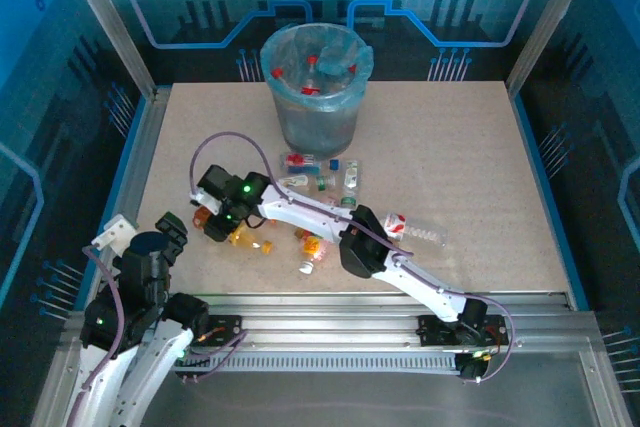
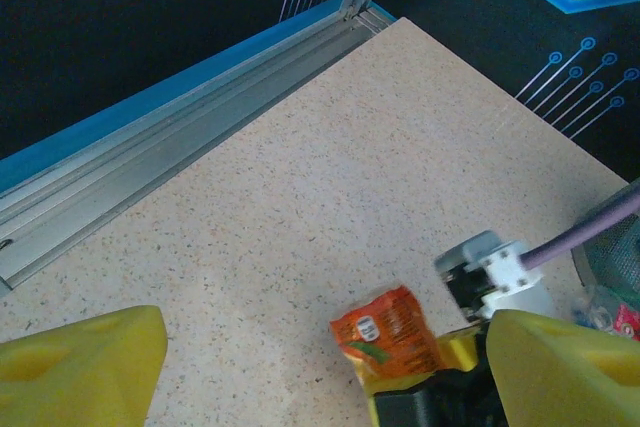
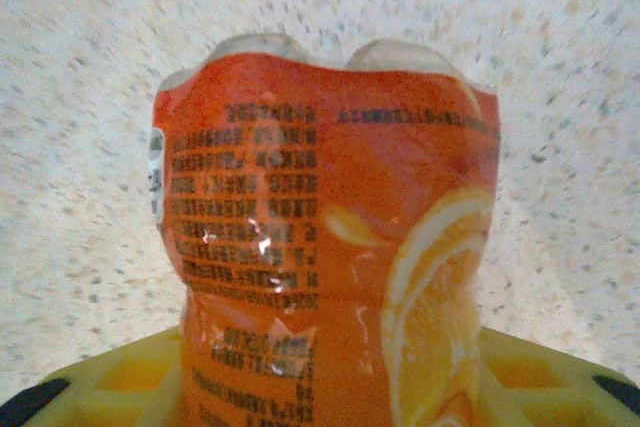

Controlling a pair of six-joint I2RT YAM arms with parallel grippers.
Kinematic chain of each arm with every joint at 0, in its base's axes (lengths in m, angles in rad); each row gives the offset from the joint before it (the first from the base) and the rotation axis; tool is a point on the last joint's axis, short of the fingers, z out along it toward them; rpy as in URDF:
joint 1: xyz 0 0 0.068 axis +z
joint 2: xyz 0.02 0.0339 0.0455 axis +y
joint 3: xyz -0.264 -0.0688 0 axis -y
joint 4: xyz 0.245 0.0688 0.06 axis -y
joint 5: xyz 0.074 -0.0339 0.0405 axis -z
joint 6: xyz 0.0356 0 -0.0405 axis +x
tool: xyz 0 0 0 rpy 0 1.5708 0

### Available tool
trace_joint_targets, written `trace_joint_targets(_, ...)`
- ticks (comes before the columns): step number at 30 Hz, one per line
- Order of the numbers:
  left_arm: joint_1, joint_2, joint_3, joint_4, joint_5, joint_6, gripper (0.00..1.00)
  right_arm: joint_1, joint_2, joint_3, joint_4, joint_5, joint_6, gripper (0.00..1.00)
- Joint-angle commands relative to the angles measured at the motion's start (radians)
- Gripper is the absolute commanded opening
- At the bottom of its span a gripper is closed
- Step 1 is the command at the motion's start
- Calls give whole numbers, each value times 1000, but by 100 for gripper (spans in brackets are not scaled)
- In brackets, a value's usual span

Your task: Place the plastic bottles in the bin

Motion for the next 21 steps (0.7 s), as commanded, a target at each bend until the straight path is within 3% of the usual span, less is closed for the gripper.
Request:
trace_joint_targets(1, 5, -14, 35, 18, -28, 46, 84, -27, -176, 34, 42, -45, -5, 47)
trace_joint_targets(5, 5, -11, 108, 64, 7, 127, 83, -75, -297, 34, 77, -67, -20, 47)
trace_joint_targets(9, 5, 35, 159, 248, 189, 238, 81, -155, -433, 33, 181, -34, -40, 46)
trace_joint_targets(12, 5, 187, 239, 369, 352, 259, 79, -232, -497, 33, 279, -24, -55, 46)
trace_joint_targets(15, 5, 396, 388, 381, 480, 260, 78, -313, -524, 35, 389, -6, -67, 47)
trace_joint_targets(21, 3, 646, 555, 430, 690, 248, 76, -444, -472, 53, 607, 3, -112, 46)
